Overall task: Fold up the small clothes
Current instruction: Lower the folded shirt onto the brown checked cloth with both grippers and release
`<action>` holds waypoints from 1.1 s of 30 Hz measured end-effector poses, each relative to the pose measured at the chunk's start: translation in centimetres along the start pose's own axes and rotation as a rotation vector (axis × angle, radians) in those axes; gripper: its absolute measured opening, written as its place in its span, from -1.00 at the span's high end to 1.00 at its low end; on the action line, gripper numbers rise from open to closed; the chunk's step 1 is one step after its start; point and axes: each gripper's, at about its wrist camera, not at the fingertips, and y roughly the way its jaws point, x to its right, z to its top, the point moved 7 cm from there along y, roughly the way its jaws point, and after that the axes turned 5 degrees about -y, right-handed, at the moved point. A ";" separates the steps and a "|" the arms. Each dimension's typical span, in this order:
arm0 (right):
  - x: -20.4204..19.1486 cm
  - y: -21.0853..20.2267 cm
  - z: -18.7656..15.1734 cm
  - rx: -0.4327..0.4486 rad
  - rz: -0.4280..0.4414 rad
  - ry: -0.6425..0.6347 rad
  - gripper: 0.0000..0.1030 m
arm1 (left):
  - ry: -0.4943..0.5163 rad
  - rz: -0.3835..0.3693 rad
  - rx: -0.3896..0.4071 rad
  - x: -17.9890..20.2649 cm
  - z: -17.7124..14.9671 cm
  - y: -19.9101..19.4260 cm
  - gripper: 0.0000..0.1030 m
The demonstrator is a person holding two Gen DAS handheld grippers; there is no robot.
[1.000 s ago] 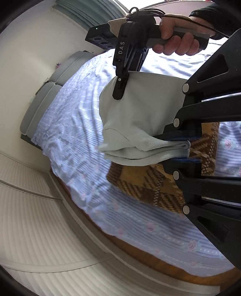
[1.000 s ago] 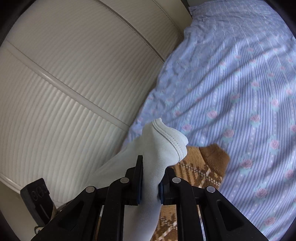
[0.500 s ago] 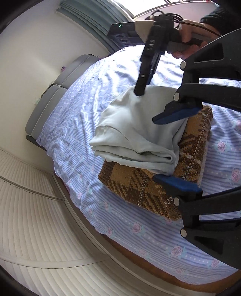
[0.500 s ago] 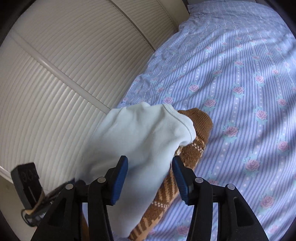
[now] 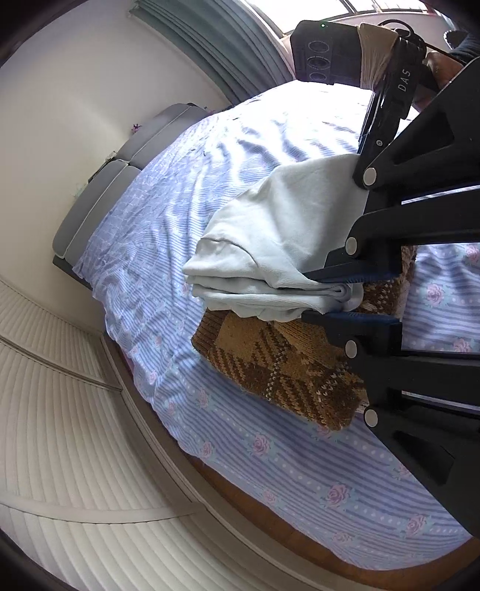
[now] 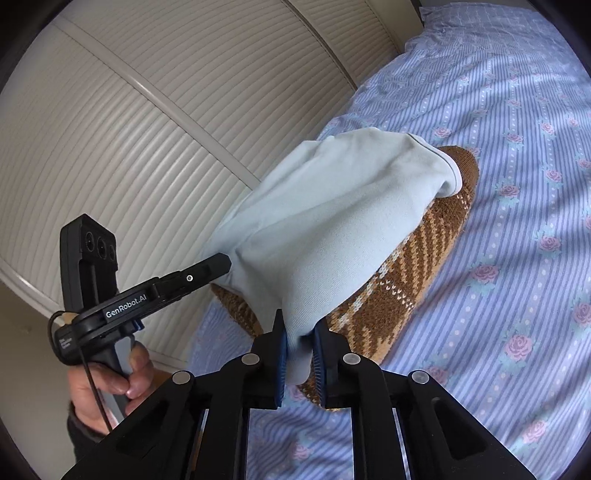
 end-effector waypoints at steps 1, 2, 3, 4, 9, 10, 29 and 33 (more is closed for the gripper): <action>0.0 -0.1 -0.3 -0.006 0.022 0.015 0.73 | 0.006 0.009 -0.001 0.0 -0.2 -0.2 0.72; 0.1 0.0 -0.8 -0.021 0.032 0.021 0.73 | 0.008 0.017 -0.011 -0.1 -0.4 -0.1 0.72; 0.0 0.5 -1.2 -0.035 0.027 0.018 0.73 | 0.016 0.032 -0.026 -0.3 -0.7 0.3 0.72; 0.3 0.8 -1.7 -0.046 0.010 0.009 0.72 | 0.026 0.048 -0.043 -0.4 -1.0 0.9 0.72; 1.5 0.7 -2.4 -0.018 -0.007 0.055 0.31 | 0.020 0.049 -0.019 -0.5 -1.3 0.3 0.53; 1.5 0.2 -2.2 -0.001 -0.019 0.046 0.27 | 0.030 0.056 0.004 -0.3 -1.0 -0.5 0.32; 9.9 1.7 6.6 0.047 -0.062 0.231 0.07 | 0.125 0.071 0.068 4.4 2.1 5.5 -0.06; 9.6 2.2 7.3 0.054 -0.059 0.179 0.73 | 0.128 0.091 0.068 3.7 1.5 6.0 -0.06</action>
